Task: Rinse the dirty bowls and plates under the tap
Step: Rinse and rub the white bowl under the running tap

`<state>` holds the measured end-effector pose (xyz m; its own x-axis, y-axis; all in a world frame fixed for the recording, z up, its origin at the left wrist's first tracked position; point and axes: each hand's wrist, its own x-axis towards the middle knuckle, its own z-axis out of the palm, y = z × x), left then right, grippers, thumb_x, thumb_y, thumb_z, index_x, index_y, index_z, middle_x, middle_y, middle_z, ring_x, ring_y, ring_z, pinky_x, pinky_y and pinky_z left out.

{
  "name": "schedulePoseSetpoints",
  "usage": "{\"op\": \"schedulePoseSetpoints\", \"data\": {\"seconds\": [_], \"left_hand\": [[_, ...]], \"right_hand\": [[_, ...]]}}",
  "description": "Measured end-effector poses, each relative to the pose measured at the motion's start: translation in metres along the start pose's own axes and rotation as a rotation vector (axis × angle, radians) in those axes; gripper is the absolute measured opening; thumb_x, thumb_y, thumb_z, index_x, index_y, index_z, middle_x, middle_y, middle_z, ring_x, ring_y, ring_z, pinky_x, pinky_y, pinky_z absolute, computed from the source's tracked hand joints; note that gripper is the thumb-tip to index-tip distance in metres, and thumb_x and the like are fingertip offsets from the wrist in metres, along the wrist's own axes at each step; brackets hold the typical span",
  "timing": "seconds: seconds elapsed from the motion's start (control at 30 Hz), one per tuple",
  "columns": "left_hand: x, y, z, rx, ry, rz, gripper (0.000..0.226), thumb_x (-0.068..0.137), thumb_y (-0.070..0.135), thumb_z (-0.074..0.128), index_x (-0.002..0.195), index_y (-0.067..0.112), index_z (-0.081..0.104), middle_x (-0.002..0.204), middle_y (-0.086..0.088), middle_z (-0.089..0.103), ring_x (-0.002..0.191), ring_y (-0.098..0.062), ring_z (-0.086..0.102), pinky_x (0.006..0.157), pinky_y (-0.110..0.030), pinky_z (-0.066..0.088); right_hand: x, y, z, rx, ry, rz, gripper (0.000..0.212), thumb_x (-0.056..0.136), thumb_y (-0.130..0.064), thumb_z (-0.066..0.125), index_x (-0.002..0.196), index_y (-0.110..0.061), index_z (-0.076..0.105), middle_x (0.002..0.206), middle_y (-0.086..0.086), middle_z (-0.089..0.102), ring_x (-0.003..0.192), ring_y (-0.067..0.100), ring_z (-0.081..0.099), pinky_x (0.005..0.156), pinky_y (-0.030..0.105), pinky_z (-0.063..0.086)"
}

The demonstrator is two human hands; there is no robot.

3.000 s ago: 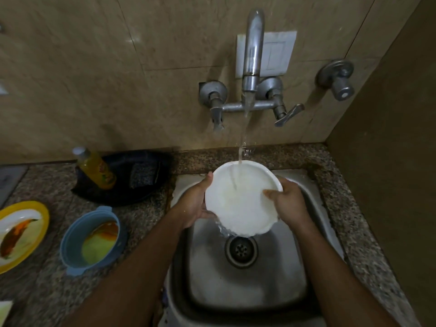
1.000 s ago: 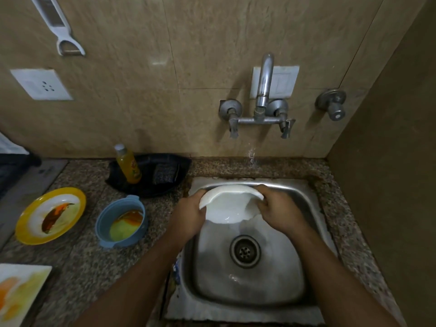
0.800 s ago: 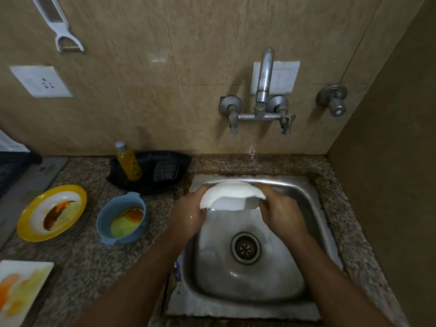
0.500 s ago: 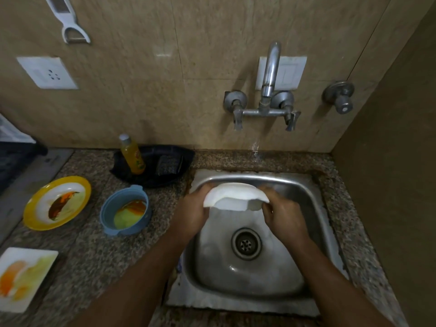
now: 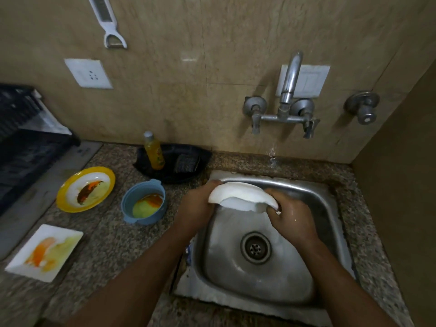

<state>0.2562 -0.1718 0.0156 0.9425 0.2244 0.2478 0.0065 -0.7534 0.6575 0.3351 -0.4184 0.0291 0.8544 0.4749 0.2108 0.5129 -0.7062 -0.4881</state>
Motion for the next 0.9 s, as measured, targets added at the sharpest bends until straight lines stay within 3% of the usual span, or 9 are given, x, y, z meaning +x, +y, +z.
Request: {"op": "schedulePoseSetpoints", "data": {"seconds": [0.1,0.2,0.27,0.37,0.53,0.63,0.7,0.8,0.9], "left_hand": [[-0.006,0.003,-0.008,-0.005,0.023,-0.012,0.04,0.082,0.025,0.065,0.122,0.028,0.063,0.113,0.001,0.072,0.103,-0.017,0.067,0.082,-0.019,0.043],[-0.01,0.007,-0.017,-0.099,0.006,-0.097,0.044,0.079,0.032,0.059,0.123,0.026,0.063,0.116,0.002,0.07,0.106,-0.013,0.064,0.087,-0.022,0.045],[-0.012,0.004,-0.024,-0.132,-0.046,-0.149,0.047,0.081,0.029,0.058,0.128,0.024,0.061,0.122,0.001,0.068,0.112,-0.014,0.062,0.095,-0.031,0.049],[-0.013,0.0,-0.043,-0.051,-0.104,-0.17,0.044,0.089,0.03,0.06,0.133,0.029,0.055,0.125,0.001,0.066,0.113,-0.018,0.061,0.093,-0.037,0.05],[-0.015,-0.008,-0.104,0.046,0.123,-0.121,0.022,0.095,0.015,0.057,0.115,0.017,0.065,0.107,-0.008,0.072,0.097,-0.023,0.065,0.071,-0.026,0.041],[-0.017,-0.023,-0.16,0.062,0.202,-0.085,0.034,0.09,0.01,0.055,0.121,0.016,0.065,0.115,-0.009,0.07,0.105,-0.021,0.063,0.08,-0.024,0.043],[-0.02,-0.037,-0.201,0.016,0.217,-0.107,0.038,0.089,0.004,0.054,0.124,0.015,0.063,0.122,-0.007,0.067,0.112,-0.02,0.061,0.089,-0.027,0.047],[-0.039,-0.073,-0.253,-0.353,0.233,-0.417,0.048,0.088,-0.011,0.049,0.13,0.012,0.057,0.133,-0.007,0.059,0.118,-0.019,0.056,0.093,-0.028,0.045],[-0.067,-0.123,-0.289,-1.299,0.445,-0.777,0.05,0.084,-0.006,0.041,0.134,-0.008,0.046,0.139,-0.028,0.047,0.123,-0.044,0.053,0.104,-0.052,0.046]], "right_hand": [[0.008,-0.01,0.002,0.027,-0.204,0.018,0.042,0.09,-0.025,0.057,0.131,-0.033,0.054,0.116,-0.006,0.07,0.104,0.02,0.066,0.083,0.037,0.054],[0.013,-0.019,0.005,0.049,-0.198,0.027,0.034,0.094,-0.017,0.054,0.126,-0.025,0.06,0.114,0.0,0.071,0.104,0.024,0.066,0.084,0.037,0.052],[0.015,-0.025,0.004,0.084,-0.196,0.041,0.027,0.096,-0.017,0.052,0.12,-0.023,0.063,0.112,0.003,0.071,0.102,0.025,0.065,0.084,0.036,0.051],[0.019,-0.043,-0.001,0.16,-0.191,0.063,0.026,0.098,-0.019,0.049,0.118,-0.024,0.064,0.111,0.0,0.07,0.102,0.023,0.064,0.085,0.035,0.049],[0.04,-0.099,0.0,0.27,-0.177,-0.1,0.03,0.093,-0.013,0.056,0.114,-0.033,0.063,0.098,-0.009,0.067,0.087,0.012,0.06,0.069,0.024,0.045],[0.064,-0.151,0.018,0.362,-0.251,-0.27,0.041,0.091,-0.013,0.061,0.125,-0.034,0.055,0.107,-0.02,0.059,0.095,0.001,0.054,0.073,0.018,0.04],[0.08,-0.19,0.041,0.403,-0.226,-0.336,0.046,0.088,-0.004,0.061,0.127,-0.028,0.056,0.114,-0.011,0.063,0.104,0.007,0.057,0.081,0.023,0.041],[0.103,-0.25,0.081,0.444,-0.123,-0.366,0.044,0.083,0.006,0.059,0.119,-0.019,0.061,0.109,0.002,0.068,0.104,0.023,0.062,0.079,0.033,0.048],[0.122,-0.306,0.123,0.428,-0.043,-0.43,0.042,0.082,-0.002,0.055,0.121,-0.013,0.062,0.114,0.01,0.068,0.106,0.029,0.062,0.086,0.033,0.047]]}}
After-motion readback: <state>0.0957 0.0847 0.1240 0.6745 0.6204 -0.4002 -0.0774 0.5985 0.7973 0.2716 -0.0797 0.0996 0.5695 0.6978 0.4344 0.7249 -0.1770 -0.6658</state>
